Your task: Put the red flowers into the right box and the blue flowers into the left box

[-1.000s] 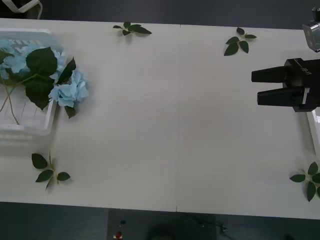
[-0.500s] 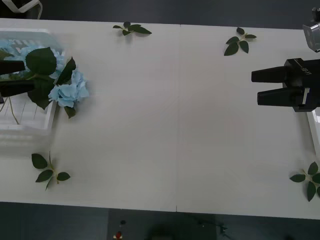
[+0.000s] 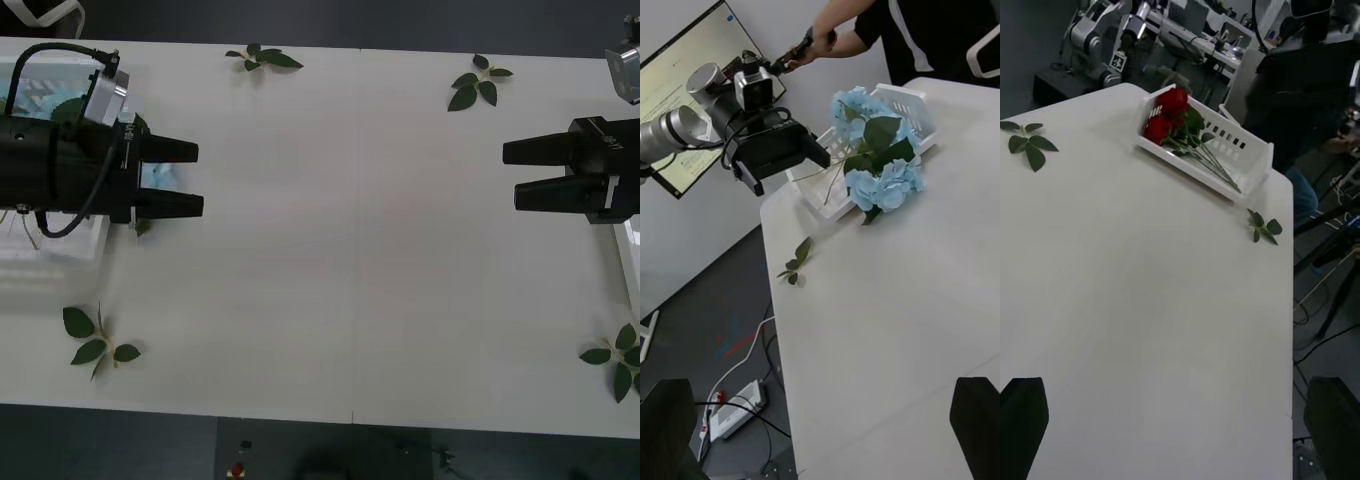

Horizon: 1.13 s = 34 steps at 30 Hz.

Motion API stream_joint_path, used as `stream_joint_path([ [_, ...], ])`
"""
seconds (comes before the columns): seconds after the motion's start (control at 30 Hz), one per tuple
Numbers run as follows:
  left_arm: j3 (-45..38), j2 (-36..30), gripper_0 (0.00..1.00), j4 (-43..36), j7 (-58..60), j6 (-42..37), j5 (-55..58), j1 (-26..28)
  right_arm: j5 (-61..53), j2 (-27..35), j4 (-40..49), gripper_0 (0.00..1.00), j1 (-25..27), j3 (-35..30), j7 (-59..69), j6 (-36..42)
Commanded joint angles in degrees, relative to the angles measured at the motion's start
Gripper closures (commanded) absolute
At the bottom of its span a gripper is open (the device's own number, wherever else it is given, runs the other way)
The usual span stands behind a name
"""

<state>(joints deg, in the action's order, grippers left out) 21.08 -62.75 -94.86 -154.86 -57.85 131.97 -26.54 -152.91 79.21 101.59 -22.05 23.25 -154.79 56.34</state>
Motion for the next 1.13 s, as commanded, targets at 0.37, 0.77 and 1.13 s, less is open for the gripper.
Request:
stream_joint_path([
  [0.37,1.9,3.7,0.00,-1.1,-0.1,-1.3,8.9,-4.0,-0.7,0.6,0.9,0.00,-0.7,-0.8,-0.2,0.3],
  [0.77,2.0,6.1,0.00,-1.3,-0.1,-1.3,8.1,-4.4,-0.7,0.6,0.9,0.00,-0.7,-0.8,-0.2,0.3],
  [1.13,1.9,5.8,0.00,-0.9,-0.1,-1.3,7.8,-4.2,-0.7,0.6,0.9,0.00,-0.7,-0.8,-0.2,0.3],
])
